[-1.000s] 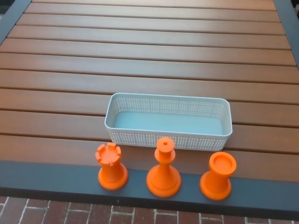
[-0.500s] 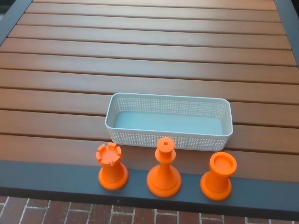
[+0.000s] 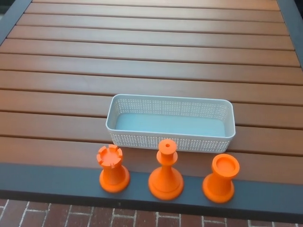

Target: Using the right hand to place 3 different shape and weight chess pieces into a small container

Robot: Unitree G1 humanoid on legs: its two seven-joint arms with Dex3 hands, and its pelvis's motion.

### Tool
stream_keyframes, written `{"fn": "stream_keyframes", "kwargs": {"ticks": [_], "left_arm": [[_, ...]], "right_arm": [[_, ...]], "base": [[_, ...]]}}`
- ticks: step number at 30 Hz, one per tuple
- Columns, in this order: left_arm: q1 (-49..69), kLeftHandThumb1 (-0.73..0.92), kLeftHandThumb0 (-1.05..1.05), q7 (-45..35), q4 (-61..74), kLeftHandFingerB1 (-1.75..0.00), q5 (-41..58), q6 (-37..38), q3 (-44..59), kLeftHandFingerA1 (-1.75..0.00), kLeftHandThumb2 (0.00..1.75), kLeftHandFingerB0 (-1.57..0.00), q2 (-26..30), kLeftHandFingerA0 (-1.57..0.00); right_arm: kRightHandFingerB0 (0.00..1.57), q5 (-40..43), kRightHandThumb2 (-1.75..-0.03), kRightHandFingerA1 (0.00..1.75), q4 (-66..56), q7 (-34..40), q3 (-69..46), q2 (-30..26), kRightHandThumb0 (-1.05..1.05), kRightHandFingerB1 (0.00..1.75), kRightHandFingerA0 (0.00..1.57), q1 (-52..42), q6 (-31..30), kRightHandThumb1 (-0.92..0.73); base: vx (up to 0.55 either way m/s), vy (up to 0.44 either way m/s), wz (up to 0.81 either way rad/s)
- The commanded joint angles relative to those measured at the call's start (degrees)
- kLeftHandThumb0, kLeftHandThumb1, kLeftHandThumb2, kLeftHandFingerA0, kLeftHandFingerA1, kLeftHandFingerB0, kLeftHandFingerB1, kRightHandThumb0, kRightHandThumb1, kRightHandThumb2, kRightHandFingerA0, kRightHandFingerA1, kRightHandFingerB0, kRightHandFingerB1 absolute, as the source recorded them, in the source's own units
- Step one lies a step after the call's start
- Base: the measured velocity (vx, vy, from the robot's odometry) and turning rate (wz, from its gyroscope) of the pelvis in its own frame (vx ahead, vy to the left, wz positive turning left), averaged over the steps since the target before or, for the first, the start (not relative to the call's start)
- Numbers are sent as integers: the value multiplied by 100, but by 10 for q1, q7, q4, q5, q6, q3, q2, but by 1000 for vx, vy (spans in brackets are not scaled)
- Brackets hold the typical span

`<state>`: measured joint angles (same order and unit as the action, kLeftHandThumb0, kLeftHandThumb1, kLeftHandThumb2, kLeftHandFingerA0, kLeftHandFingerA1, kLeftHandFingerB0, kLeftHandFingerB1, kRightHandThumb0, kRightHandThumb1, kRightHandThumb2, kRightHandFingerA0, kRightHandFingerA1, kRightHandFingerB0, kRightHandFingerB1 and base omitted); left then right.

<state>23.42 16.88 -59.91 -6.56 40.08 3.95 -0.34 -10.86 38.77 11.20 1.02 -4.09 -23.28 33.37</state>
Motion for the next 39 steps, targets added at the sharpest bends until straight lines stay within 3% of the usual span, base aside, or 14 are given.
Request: {"fn": "stream_keyframes", "kwargs": {"ticks": [1, 4, 12, 13, 18, 22, 23, 24, 27, 32, 33, 37, 38, 39], "left_arm": [[13, 35, -11, 0, 17, -92, 2, 50, 2, -116, 138, -103, 1, -120], [26, 34, -12, 4, 45, -93, -3, 42, -3, -117, 140, -102, -1, -119], [12, 34, -8, 8, 16, -92, -5, 43, -2, -117, 140, -104, 1, -120], [17, 33, -10, 8, 25, -92, -5, 45, -4, -117, 141, -105, -1, -120], [19, 34, -10, 10, 31, -91, -6, 40, -5, -116, 137, -103, -1, -120], [12, 33, -6, 6, 28, -91, 2, 41, -2, -114, 136, -103, -1, -121], [8, 35, -9, 6, 26, -91, 6, 41, 1, -114, 132, -104, -3, -122], [5, 34, -9, 4, 23, -91, 8, 41, 2, -114, 134, -106, -4, -123], [0, 32, -27, -6, 18, -96, 18, 45, 7, -116, 134, -110, -6, -127], [5, 32, -11, -5, 28, -92, 13, 48, 4, -116, 138, -106, -9, -123], [3, 29, -10, -8, 24, -91, 17, 49, 7, -116, 145, -106, -9, -123], [12, 34, -13, -7, 41, -94, 15, 40, 6, -118, 137, -106, -11, -123], [13, 33, -11, -4, 45, -93, 12, 41, 5, -118, 138, -107, -11, -123], [14, 33, -11, -2, 47, -93, 9, 42, 4, -118, 138, -107, -10, -123]], "right_arm": [[82, 7, -110, 102, -2, -2, -3, -2, -1, 84, 100, -6, 12, -50], [88, 3, -99, 106, -1, 0, -2, -4, -3, 71, 98, -6, 13, -55], [77, -1, -108, 99, -61, -2, 1, -4, -3, 81, 95, -40, 10, -51], [80, -6, -87, 99, -86, -2, 4, -7, -10, 69, 91, -57, 17, -60], [65, -33, -70, 84, -141, 24, 10, -6, -18, 60, 74, -106, 103, -69], [45, -42, -59, 69, -238, 6, 21, -11, -34, 43, 52, -157, 101, -63], [34, -48, -82, 67, -286, -9, 25, -24, -50, 52, 44, -173, 97, -47], [33, -59, -58, 62, -321, -17, 24, -33, -53, 37, 41, -182, 84, -60], [28, -87, -60, 60, -393, -30, 22, -50, -63, 33, 35, -199, 51, -64], [24, -78, -59, 66, -510, -75, 18, -68, -69, 36, 32, -210, -36, -62], [14, -83, -89, 63, -522, -76, 14, -69, -75, 44, 26, -203, -47, -51], [15, -100, -88, 63, -560, -69, 6, -63, -72, 44, 29, -186, -78, -50], [24, -102, -59, 61, -564, -65, 4, -60, -70, 34, 33, -182, -76, -62], [24, -103, -59, 61, -567, -63, 4, -59, -70, 34, 33, -180, -75, -62]], "base": [[0, 0, 0], [0, 0, 0], [0, 0, 0], [0, 0, 0], [0, 0, 0], [0, 0, 0], [0, 0, 0], [0, 0, 0], [0, 0, 0], [0, 0, 0], [0, 0, 0], [0, 0, 0], [0, 0, 0], [0, 0, 0]]}}
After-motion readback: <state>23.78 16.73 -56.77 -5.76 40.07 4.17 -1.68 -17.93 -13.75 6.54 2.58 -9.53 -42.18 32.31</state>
